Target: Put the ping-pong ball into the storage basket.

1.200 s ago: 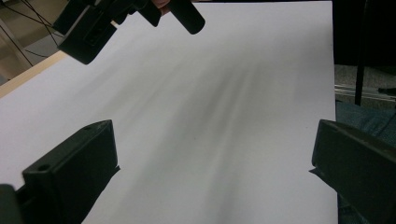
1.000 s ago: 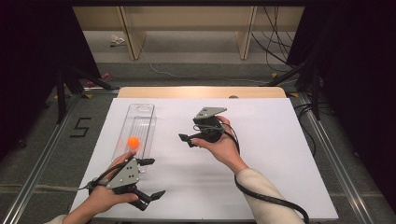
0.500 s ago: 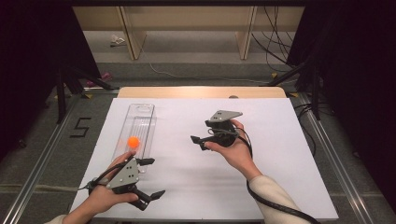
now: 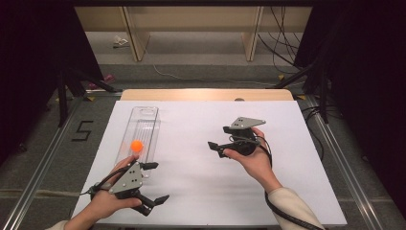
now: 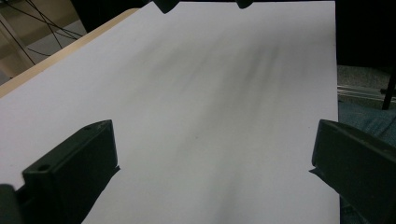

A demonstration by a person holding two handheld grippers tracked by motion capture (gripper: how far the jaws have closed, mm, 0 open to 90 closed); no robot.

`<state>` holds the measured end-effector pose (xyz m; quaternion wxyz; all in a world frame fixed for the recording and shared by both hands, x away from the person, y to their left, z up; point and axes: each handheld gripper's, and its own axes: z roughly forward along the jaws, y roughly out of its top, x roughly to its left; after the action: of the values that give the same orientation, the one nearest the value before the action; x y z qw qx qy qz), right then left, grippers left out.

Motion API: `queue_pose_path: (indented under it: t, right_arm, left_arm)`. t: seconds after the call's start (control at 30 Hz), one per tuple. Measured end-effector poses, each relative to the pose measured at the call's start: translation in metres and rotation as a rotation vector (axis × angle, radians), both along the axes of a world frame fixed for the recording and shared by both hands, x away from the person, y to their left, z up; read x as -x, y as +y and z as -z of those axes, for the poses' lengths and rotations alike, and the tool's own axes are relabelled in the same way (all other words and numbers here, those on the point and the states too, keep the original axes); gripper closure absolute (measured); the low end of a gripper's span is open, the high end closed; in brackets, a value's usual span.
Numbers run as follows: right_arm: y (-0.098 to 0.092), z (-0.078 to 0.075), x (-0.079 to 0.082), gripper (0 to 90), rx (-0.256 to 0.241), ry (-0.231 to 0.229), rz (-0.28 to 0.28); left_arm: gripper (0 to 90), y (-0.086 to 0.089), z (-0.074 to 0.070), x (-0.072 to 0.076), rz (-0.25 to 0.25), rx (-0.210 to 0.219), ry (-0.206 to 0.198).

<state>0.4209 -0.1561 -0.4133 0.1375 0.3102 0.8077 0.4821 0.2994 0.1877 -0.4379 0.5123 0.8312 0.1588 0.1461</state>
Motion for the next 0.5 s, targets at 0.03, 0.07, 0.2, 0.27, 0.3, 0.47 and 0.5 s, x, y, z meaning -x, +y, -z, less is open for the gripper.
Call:
queue_pose_path:
  t: [0.03,0.07,0.2,0.27,0.3,0.47,0.5]
  right_arm:
    - [-0.003,0.000,0.001,16.4,0.000,0.001,0.004]
    - [-0.006,0.000,0.003,16.4,0.000,0.002,0.011]
    - [-0.016,0.001,0.007,16.4,-0.002,0.003,0.024]
    - [-0.021,0.001,0.010,16.4,-0.003,0.004,0.034]
    - [-0.024,0.002,0.011,16.4,-0.003,0.002,0.037]
    - [-0.034,0.002,0.017,16.4,-0.004,0.004,0.051]
    - [-0.036,0.002,0.019,16.4,-0.004,0.005,0.053]
  left_arm:
    - [0.0,0.000,0.000,0.000,0.000,-0.001,-0.001]
    - [0.0,0.000,0.000,0.000,0.000,-0.001,-0.001]
    - [0.0,0.000,0.000,0.000,-0.003,0.000,0.000]
    - [0.0,0.000,0.000,0.000,0.000,-0.001,0.000]
    - [0.0,0.000,0.000,0.000,0.000,-0.001,0.000]
    - [0.0,0.000,0.000,0.000,-0.004,0.000,0.000]
    - [0.0,0.000,0.000,0.000,-0.004,0.000,-0.001]
